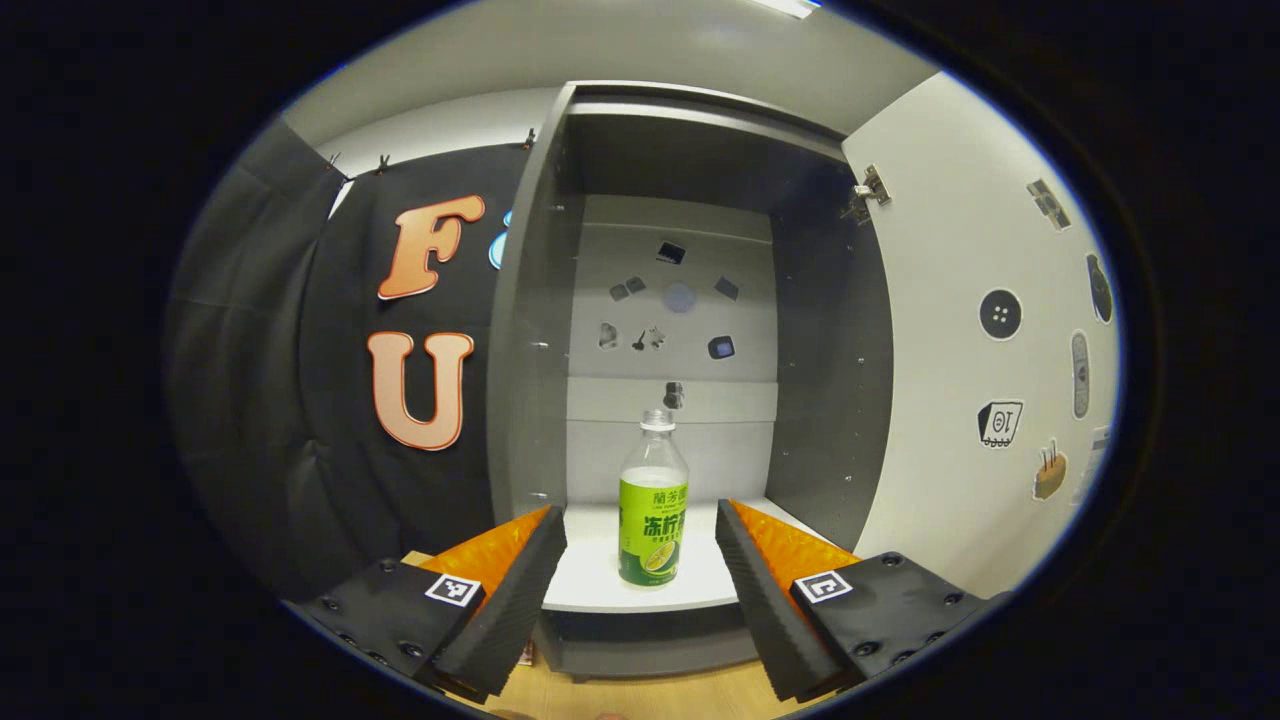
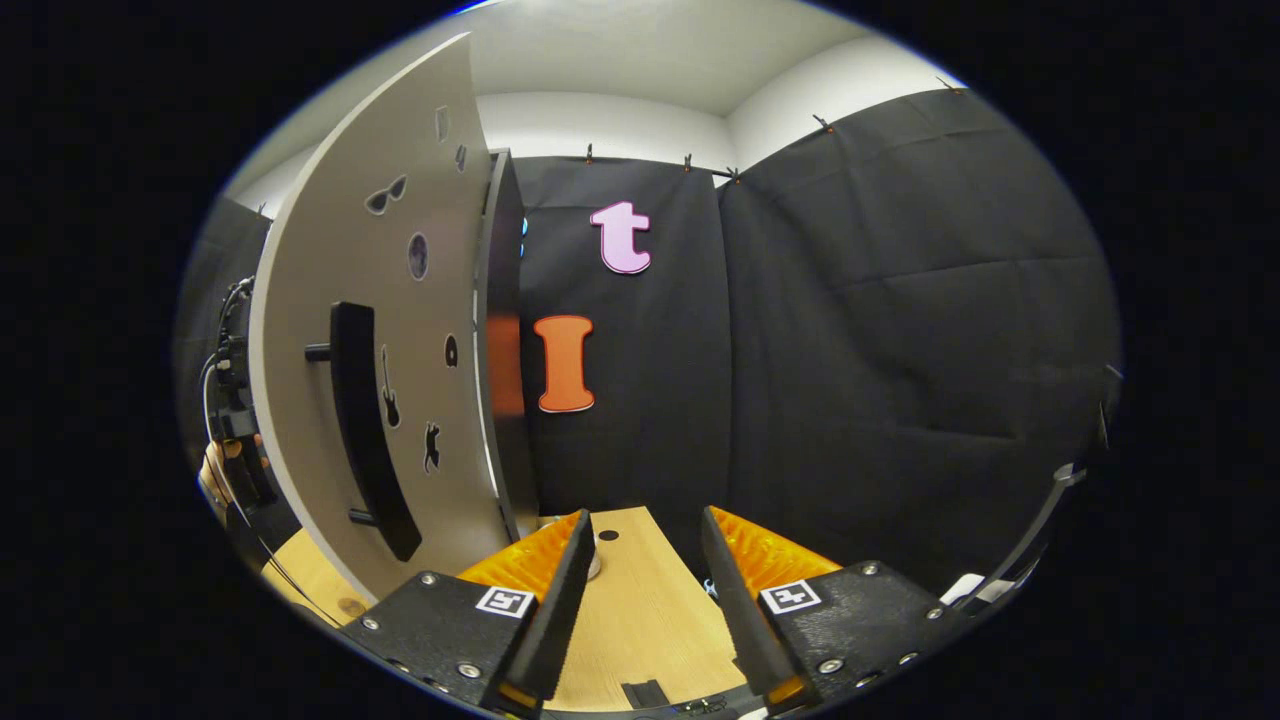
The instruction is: Open the cabinet door with the right hand, grasp the bottle in the cabinet with the left hand and place it on the coaster, then close the cabinet door with the right hand.
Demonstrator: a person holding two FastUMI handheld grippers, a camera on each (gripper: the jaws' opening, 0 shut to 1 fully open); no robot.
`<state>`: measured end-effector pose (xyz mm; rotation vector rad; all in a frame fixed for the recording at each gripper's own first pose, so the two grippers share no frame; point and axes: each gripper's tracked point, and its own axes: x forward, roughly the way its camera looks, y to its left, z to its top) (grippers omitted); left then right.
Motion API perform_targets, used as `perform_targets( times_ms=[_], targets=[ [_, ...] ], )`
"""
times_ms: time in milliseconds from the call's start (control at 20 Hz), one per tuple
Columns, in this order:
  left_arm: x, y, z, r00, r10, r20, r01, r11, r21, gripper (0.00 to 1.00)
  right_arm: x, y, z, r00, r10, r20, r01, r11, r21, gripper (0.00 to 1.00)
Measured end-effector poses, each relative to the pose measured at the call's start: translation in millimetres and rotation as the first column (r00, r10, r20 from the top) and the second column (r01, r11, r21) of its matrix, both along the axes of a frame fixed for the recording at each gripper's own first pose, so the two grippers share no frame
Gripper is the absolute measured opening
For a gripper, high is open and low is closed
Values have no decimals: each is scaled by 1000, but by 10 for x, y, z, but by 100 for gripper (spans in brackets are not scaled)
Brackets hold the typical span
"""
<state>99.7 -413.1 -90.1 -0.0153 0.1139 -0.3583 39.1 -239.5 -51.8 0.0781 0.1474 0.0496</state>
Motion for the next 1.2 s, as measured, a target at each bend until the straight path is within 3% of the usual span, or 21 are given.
perform_targets(
  times_ms=[50,100,150,250,600,850,950,1000,1200],
  targets=[
    [48,-42,-34,1000,4,-2,-4,1000,14,96,11,-26,-16,1000,-11,1,11,1000,4,75],
    [116,-98,-63,1000,1,-2,-1,1000,24,96,19,-64,-22,1000,-22,5,22,1000,7,73],
    [171,-159,-95,1000,-4,-3,4,1000,31,98,46,-95,-6,1000,-27,6,27,1000,10,88],
    [316,-245,-157,1000,0,-2,0,999,53,96,93,-117,-29,999,-37,2,37,999,17,98],
    [901,-322,-343,999,46,-7,-45,994,95,98,94,-203,-105,998,-55,-13,56,998,25,98],
    [1090,-404,-526,998,39,-44,-34,993,113,98,90,-272,-206,996,-76,-38,77,996,34,98],
    [1084,-452,-555,998,31,-59,-24,994,103,92,68,-301,-244,996,-82,-46,84,996,37,98],
    [1066,-474,-550,998,17,-64,-11,996,92,83,62,-319,-260,995,-85,-48,87,996,37,98],
    [813,-503,-441,997,-30,-78,32,999,21,82,81,-350,-283,994,-94,-55,96,995,37,98]
  ],
)
